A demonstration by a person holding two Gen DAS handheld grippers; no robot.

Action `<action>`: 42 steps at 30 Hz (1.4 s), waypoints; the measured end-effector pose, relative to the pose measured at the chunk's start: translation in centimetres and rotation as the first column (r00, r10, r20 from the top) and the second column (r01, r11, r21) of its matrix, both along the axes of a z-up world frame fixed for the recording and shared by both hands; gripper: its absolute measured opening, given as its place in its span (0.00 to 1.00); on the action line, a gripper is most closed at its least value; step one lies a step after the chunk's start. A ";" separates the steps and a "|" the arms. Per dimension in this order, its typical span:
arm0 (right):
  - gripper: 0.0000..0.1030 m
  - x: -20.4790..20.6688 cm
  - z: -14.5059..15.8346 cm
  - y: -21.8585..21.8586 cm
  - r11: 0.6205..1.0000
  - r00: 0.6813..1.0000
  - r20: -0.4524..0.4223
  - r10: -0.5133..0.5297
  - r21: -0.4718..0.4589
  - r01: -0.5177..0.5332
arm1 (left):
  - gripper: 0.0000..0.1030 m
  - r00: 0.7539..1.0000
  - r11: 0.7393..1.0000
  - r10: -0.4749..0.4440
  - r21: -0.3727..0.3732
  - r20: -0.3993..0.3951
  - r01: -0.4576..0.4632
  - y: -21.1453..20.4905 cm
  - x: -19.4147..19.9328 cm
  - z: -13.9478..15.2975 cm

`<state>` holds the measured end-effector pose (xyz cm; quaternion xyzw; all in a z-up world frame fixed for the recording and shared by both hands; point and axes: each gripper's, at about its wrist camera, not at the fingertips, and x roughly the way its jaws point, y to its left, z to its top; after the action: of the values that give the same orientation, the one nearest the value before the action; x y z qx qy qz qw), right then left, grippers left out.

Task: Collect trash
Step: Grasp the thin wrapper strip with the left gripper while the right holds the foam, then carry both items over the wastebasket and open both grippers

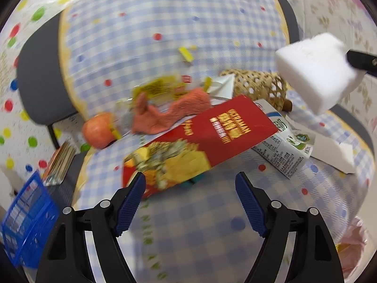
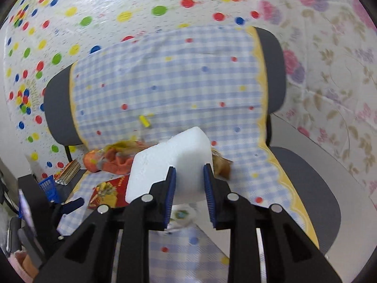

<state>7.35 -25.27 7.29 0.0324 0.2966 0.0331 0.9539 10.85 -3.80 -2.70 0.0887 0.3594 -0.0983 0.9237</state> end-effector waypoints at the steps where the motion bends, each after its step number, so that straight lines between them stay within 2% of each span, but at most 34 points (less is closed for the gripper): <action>1: 0.24 0.0 0.0 -0.5 1.000 1.000 -0.004 -0.002 0.005 0.002 | 0.73 1.000 1.000 -0.008 0.018 0.003 0.008 -0.7 0.3 -0.3; 5: 0.24 0.0 -0.4 -1.6 1.000 1.000 -0.013 -0.015 0.008 0.015 | 0.64 0.999 0.995 -0.033 0.091 0.011 0.032 -2.4 2.0 -1.0; 8: 0.24 0.2 -0.7 -1.9 1.000 1.000 -0.020 -0.017 0.013 0.017 | 0.50 0.999 0.994 -0.042 0.096 -0.011 0.043 -2.6 3.1 -1.0; 10: 0.24 0.2 -0.7 -1.9 1.000 1.000 -0.022 -0.014 0.015 0.015 | 0.32 0.999 0.993 -0.050 0.104 0.010 0.048 -2.5 3.2 -0.6; 11: 0.24 0.2 -0.6 -1.8 1.000 1.000 -0.020 -0.017 0.014 0.018 | 0.18 0.999 0.993 -0.047 0.107 0.021 0.044 -2.3 3.2 -0.2; 12: 0.24 0.0 -0.6 -1.9 1.000 1.000 -0.016 -0.017 0.014 0.017 | 0.11 0.999 0.995 -0.040 0.094 0.029 0.037 -1.9 3.2 0.3; 15: 0.24 -0.7 -0.2 -1.8 1.000 1.000 0.002 -0.012 0.010 0.012 | 0.02 0.994 0.999 0.006 0.041 0.107 -0.010 0.3 2.5 2.9; 17: 0.24 -1.2 0.2 -1.7 1.000 1.000 0.013 -0.010 0.004 0.010 | 0.00 0.987 0.998 0.054 0.002 0.153 -0.055 2.1 1.6 5.1; 19: 0.24 -1.9 0.6 -1.5 1.000 1.000 0.021 -0.002 0.003 0.002 | 0.00 0.980 0.992 0.106 -0.086 0.167 -0.093 4.7 0.5 7.5; 22: 0.24 -3.0 0.8 -0.7 1.000 1.000 0.019 0.021 -0.008 -0.021 | 0.00 0.976 0.975 0.134 -0.201 0.169 -0.099 7.4 -1.9 9.9; 23: 0.24 -3.5 0.8 -0.4 0.999 0.999 0.016 0.030 -0.016 -0.030 | 0.00 0.976 0.972 0.132 -0.216 0.172 -0.094 7.6 -2.8 10.3; 33: 0.24 -8.0 0.8 1.4 0.995 0.998 0.003 0.059 -0.085 -0.058 | 0.00 0.984 0.952 0.049 -0.305 0.169 0.005 5.7 -10.8 10.5; 42: 0.25 -12.8 1.1 -1.3 0.993 1.000 0.011 -0.011 -0.119 0.012 | 0.00 0.979 0.933 -0.066 -0.335 0.194 0.129 1.0 -15.5 10.6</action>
<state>-5.44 -26.58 8.40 -0.0233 0.2928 0.0101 0.9558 -4.64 -2.80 7.93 -0.0485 0.2468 -0.1974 0.9475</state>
